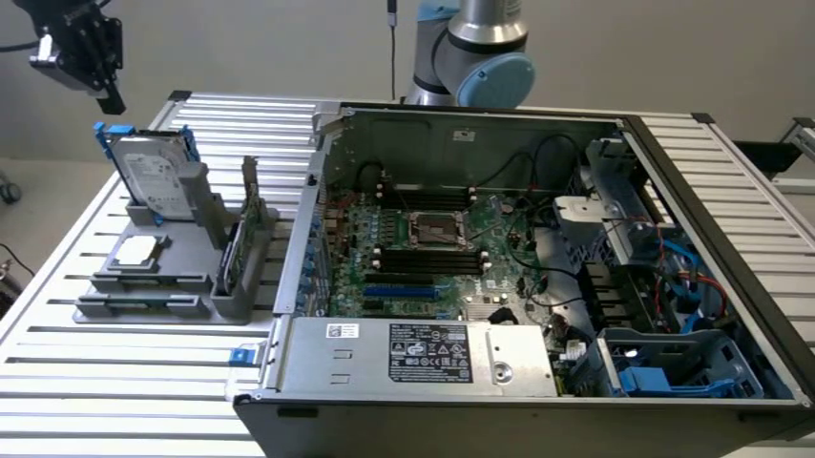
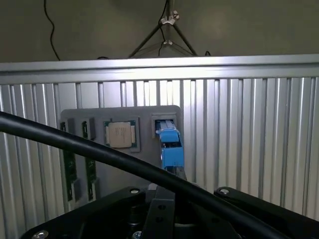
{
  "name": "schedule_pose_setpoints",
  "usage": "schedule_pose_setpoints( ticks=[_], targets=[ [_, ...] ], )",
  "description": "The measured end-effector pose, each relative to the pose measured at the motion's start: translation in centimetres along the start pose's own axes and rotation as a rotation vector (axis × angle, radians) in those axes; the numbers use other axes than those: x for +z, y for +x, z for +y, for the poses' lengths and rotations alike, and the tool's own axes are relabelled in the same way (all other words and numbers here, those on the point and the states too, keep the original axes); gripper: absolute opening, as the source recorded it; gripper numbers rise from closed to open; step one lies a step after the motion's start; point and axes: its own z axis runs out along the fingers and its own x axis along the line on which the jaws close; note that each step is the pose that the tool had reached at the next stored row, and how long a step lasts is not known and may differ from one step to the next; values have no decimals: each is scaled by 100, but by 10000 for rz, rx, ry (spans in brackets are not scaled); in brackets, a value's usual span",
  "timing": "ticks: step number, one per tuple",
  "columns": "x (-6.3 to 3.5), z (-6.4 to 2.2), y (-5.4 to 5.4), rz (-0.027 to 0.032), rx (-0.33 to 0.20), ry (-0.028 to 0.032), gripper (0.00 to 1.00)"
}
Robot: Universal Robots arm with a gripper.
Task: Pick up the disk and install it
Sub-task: 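Pick up the disk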
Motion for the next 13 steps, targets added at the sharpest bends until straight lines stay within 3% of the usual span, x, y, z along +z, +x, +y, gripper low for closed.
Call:
schedule_pose_setpoints(
  ticks=[2,6,8,13],
  targets=[
    [0,2,0,0,-204,-14,12],
    [1,4,-1,-1,-578,-46,36],
    [4,6,-1,-2,-767,-62,42],
    [35,9,-2,-3,-1208,-85,48]
  ],
)
